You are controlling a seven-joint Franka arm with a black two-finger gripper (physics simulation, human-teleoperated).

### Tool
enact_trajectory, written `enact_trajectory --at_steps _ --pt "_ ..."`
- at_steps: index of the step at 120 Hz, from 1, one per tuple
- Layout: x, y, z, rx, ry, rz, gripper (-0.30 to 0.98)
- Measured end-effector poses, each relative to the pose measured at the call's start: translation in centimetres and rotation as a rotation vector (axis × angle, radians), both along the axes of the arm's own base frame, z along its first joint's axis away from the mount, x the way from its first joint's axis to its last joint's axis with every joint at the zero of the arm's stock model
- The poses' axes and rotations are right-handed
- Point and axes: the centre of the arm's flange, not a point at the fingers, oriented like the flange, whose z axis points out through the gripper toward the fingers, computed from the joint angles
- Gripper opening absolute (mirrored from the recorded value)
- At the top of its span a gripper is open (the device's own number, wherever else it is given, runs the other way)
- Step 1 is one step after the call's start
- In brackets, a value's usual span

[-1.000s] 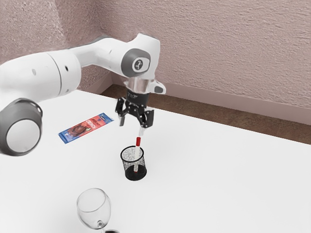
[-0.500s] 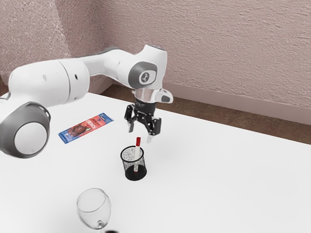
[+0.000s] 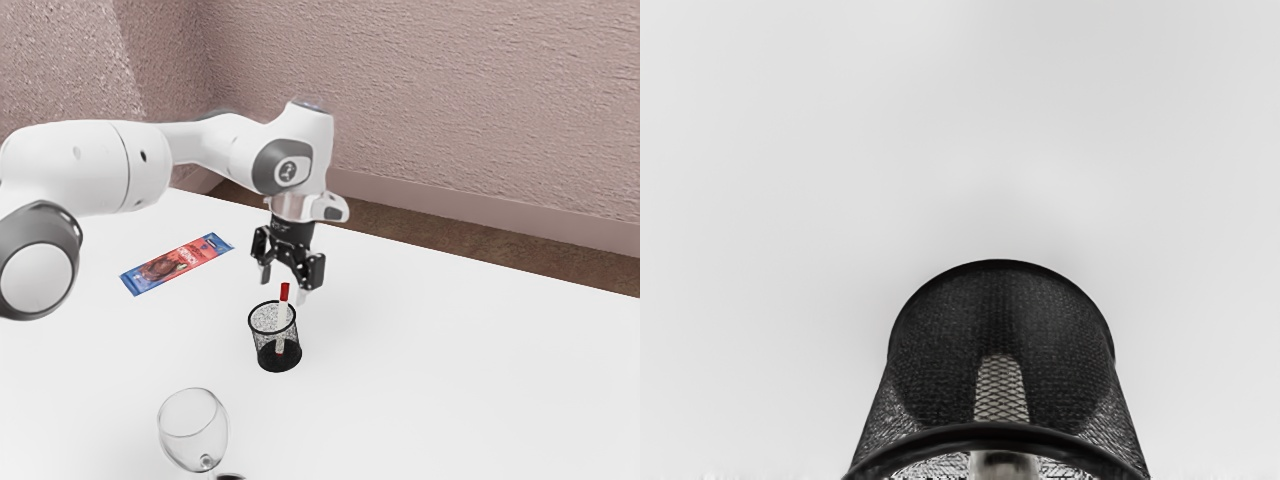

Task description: Take the marker out of the pen holder and place it to the left of the pen holder.

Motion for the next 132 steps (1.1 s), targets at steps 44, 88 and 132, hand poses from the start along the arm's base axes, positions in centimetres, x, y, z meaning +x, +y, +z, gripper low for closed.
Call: enact_trajectory --at_steps 44,88,132 --pt "-0.6 0.2 0.0 -0.018 -0.022 0.004 0.40" --pt "-0.5 0.3 0.0 -0.021 -0.029 0.003 0.03" --pt "-1.3 0.2 6.7 -0.025 -0.107 0.006 -0.06"
